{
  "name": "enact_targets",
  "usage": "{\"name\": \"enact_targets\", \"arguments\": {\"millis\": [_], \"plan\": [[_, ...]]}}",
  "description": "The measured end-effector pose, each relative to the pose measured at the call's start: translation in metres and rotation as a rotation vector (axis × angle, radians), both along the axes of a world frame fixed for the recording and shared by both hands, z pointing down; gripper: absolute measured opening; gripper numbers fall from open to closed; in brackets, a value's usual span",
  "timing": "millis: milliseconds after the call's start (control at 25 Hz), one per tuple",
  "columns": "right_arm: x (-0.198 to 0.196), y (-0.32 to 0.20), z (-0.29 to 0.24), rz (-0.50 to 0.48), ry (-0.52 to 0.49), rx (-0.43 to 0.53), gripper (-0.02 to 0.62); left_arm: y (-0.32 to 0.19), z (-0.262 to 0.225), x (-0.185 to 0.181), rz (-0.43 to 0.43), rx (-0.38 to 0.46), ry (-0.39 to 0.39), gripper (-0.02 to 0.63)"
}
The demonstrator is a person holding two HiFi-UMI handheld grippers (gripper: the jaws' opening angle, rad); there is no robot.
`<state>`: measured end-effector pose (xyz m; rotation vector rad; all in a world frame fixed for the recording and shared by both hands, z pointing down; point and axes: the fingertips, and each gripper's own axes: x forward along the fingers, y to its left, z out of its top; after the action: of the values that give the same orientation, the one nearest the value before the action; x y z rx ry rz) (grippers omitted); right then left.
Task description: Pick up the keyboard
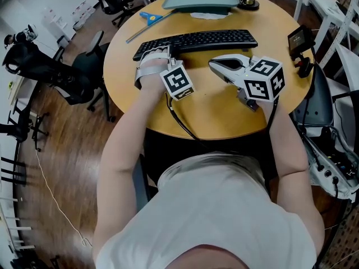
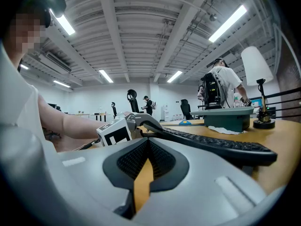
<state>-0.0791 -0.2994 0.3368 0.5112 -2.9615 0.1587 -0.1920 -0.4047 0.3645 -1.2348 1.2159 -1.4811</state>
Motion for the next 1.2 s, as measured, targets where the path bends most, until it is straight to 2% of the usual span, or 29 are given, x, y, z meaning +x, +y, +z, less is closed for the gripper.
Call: {"name": "enact_targets", "arguments": {"millis": [200,720,1200], "plan": [[0.0,0.0,0.001,0.0,-0.001,0.001,0.002,0.003,-0.011,-0.002,0.0,0.017,0.03,0.087],[0.0,0.0,0.002,-0.002,0.0,0.0,0.002,0.015,-0.051,0.003,0.039,0.145,0.005,0.086],[0.001,0.0,0.003,0.004,0.003,0.001,0.002,0.027,-0.084,0.009,0.084,0.213,0.019,0.087]]}}
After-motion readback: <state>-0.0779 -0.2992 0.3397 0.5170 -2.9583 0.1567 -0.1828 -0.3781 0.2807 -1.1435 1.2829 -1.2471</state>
